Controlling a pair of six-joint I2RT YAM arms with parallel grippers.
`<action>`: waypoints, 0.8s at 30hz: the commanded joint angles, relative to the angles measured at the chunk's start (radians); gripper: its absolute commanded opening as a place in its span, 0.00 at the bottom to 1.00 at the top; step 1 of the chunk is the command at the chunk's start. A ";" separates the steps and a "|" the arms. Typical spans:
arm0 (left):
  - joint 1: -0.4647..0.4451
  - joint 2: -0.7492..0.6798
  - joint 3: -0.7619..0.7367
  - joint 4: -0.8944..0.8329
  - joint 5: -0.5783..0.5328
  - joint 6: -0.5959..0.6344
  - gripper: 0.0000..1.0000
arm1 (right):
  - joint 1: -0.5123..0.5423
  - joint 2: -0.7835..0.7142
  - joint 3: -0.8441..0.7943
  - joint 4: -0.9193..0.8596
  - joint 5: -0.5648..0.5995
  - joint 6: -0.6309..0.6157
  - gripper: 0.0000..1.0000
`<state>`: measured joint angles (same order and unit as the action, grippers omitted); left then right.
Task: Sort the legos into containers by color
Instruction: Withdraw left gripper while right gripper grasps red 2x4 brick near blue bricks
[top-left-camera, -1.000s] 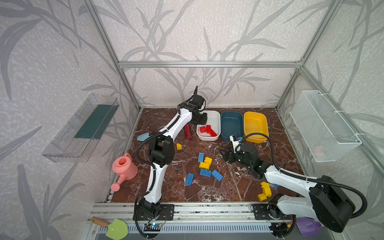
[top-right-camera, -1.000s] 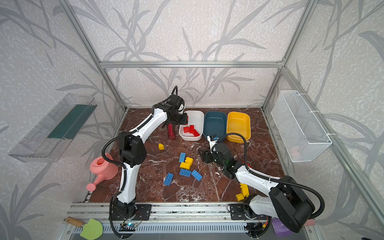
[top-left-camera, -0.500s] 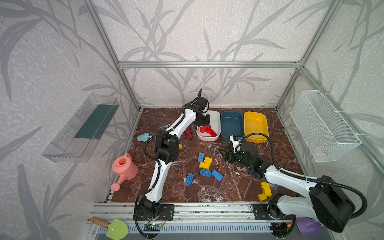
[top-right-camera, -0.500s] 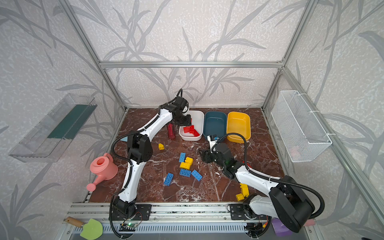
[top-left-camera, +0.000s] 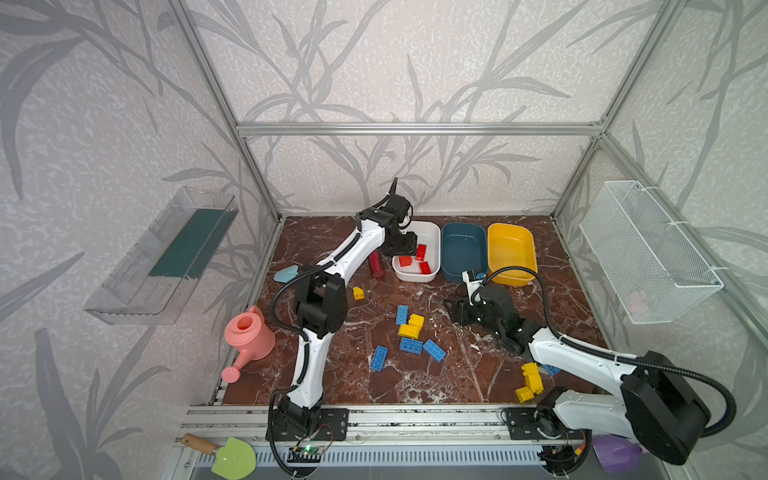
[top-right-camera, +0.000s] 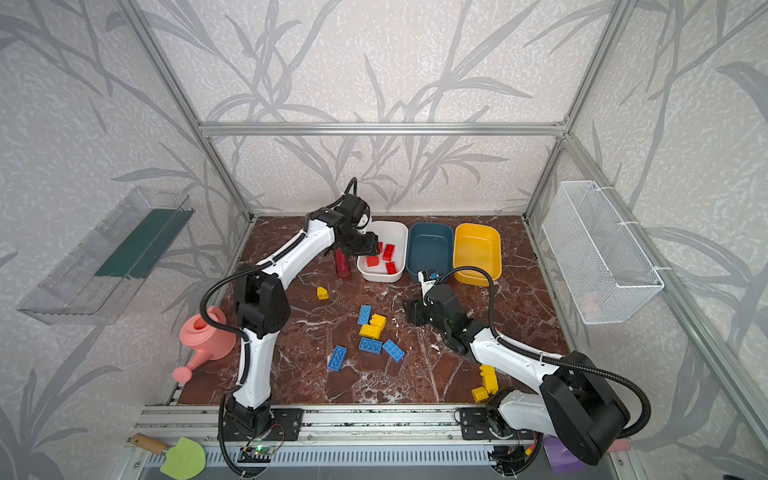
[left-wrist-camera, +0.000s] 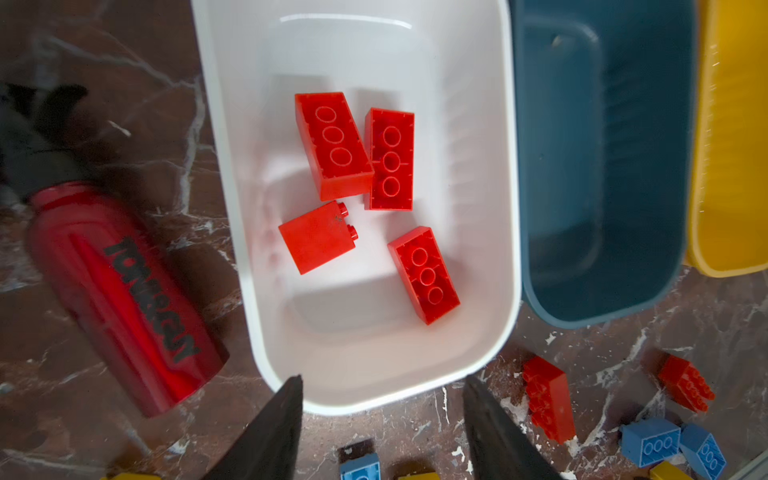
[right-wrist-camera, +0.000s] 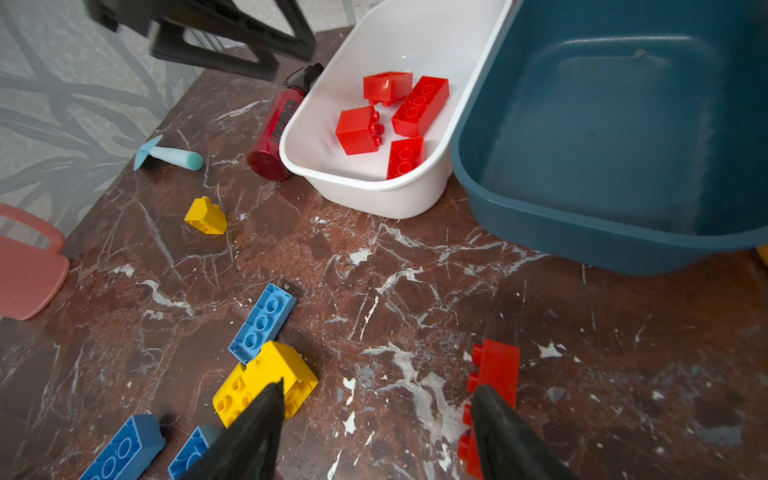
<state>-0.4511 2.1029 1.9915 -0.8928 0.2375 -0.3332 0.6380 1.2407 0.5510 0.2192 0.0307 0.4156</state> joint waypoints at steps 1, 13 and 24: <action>-0.009 -0.187 -0.114 0.079 -0.002 -0.006 0.62 | 0.006 -0.007 0.070 -0.130 0.053 0.019 0.72; -0.022 -0.690 -0.580 0.113 -0.035 -0.041 0.66 | 0.009 0.024 0.155 -0.380 0.098 -0.037 0.73; -0.025 -1.018 -0.922 0.081 -0.095 -0.058 0.71 | 0.017 0.171 0.254 -0.464 0.080 -0.089 0.81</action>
<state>-0.4721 1.1378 1.1248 -0.8001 0.1883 -0.3794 0.6491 1.3838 0.7692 -0.1940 0.1112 0.3527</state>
